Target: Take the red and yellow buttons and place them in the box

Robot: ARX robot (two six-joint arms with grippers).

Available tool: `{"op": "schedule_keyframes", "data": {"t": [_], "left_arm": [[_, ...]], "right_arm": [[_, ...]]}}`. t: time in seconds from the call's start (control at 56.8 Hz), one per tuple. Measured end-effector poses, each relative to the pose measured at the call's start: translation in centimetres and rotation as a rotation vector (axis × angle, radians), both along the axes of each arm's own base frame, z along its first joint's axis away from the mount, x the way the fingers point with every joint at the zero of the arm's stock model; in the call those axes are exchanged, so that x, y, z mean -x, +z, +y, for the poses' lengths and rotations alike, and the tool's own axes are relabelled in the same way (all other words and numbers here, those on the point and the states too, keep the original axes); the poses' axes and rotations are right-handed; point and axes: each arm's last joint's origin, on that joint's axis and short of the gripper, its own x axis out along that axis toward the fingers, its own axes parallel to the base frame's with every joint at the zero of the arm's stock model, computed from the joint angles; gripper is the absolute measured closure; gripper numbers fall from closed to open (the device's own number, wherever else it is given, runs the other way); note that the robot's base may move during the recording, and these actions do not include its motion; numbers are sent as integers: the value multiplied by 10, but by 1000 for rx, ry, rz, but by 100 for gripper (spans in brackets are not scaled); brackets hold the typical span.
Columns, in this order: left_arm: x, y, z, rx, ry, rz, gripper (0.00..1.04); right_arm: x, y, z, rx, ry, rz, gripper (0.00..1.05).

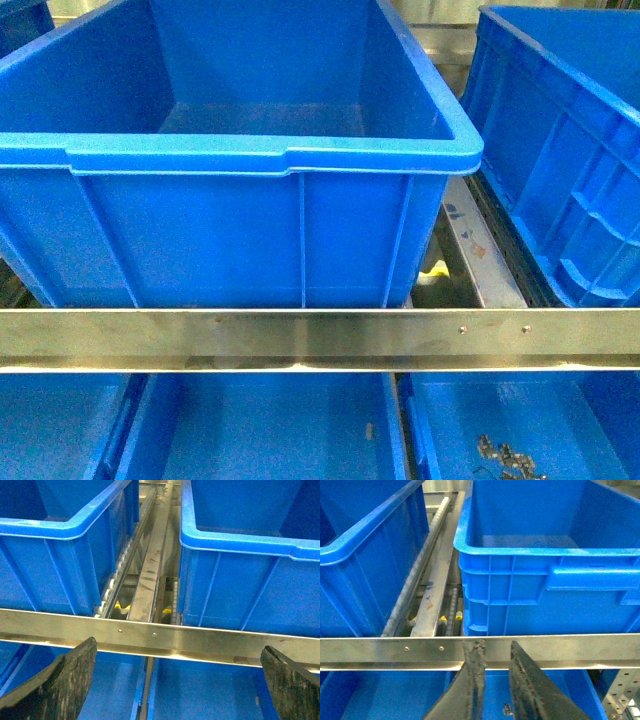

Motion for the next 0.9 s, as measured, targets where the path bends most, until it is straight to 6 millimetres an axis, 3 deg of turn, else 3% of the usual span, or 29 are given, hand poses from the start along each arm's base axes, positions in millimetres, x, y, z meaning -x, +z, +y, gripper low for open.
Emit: {"op": "schedule_keyframes", "data": {"t": [0.106,0.335,0.37,0.898], "left_arm": [[0,0,0,0,0,0,8],[0,0,0,0,0,0,8],[0,0,0,0,0,0,8],[0,0,0,0,0,0,8]], "right_arm": [[0,0,0,0,0,0,66],[0,0,0,0,0,0,10],[0,0,0,0,0,0,6],[0,0,0,0,0,0,6]]}}
